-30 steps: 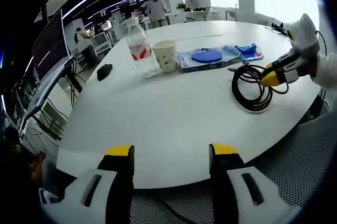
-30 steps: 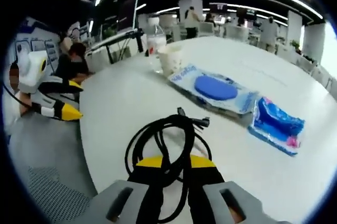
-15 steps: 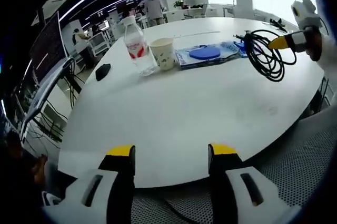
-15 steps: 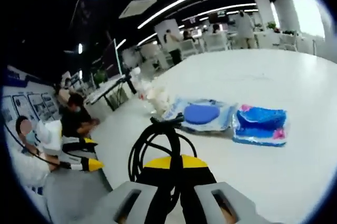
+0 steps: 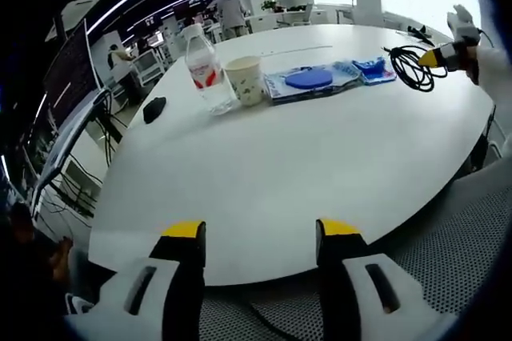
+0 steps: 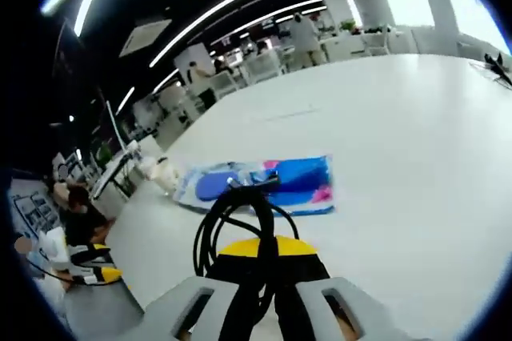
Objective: Arrange the tabletop items into an orderly group along one side of the table until the central work area is clear of visible clutter.
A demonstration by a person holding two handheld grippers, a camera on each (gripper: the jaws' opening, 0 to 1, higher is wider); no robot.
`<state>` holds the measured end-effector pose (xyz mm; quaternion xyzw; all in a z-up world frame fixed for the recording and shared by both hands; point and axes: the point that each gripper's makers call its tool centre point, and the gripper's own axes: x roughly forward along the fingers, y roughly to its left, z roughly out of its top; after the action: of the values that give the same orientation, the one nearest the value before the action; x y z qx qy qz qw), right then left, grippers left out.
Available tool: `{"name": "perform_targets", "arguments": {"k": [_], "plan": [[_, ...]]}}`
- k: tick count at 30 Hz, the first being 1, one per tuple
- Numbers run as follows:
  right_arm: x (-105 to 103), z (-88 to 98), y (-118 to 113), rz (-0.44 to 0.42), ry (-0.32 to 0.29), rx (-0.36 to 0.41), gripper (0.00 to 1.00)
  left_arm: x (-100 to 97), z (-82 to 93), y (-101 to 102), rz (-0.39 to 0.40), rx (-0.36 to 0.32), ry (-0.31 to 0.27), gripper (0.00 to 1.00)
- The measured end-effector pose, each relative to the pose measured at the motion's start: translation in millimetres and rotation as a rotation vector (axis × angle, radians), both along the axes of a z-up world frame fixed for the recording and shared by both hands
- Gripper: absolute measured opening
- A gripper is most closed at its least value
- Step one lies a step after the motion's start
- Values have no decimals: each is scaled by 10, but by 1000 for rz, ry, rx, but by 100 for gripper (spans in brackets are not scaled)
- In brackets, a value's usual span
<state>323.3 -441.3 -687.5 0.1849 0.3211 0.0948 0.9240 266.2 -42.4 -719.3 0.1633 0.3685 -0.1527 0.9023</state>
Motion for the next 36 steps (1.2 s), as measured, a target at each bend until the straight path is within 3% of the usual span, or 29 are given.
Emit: {"name": "perform_targets", "arguments": {"k": [6, 12, 15, 26, 30, 36], "plan": [[-13, -92, -18, -26, 28, 23, 0, -2, -12, -7, -1, 0, 4, 56], [3, -317, 51, -12, 75, 9, 0, -8, -21, -12, -4, -2, 9, 56], [31, -318, 75, -14, 67, 13, 0, -3, -12, -20, -6, -6, 2, 57], [29, -414, 125, 85, 90, -159, 6, -6, -17, -15, -8, -1, 6, 57], [40, -440, 135, 80, 82, -145, 10, -5, -17, -13, -8, 0, 6, 57], [15, -520, 185, 153, 90, -227, 19, -9, -15, -22, -12, -1, 6, 57]]}}
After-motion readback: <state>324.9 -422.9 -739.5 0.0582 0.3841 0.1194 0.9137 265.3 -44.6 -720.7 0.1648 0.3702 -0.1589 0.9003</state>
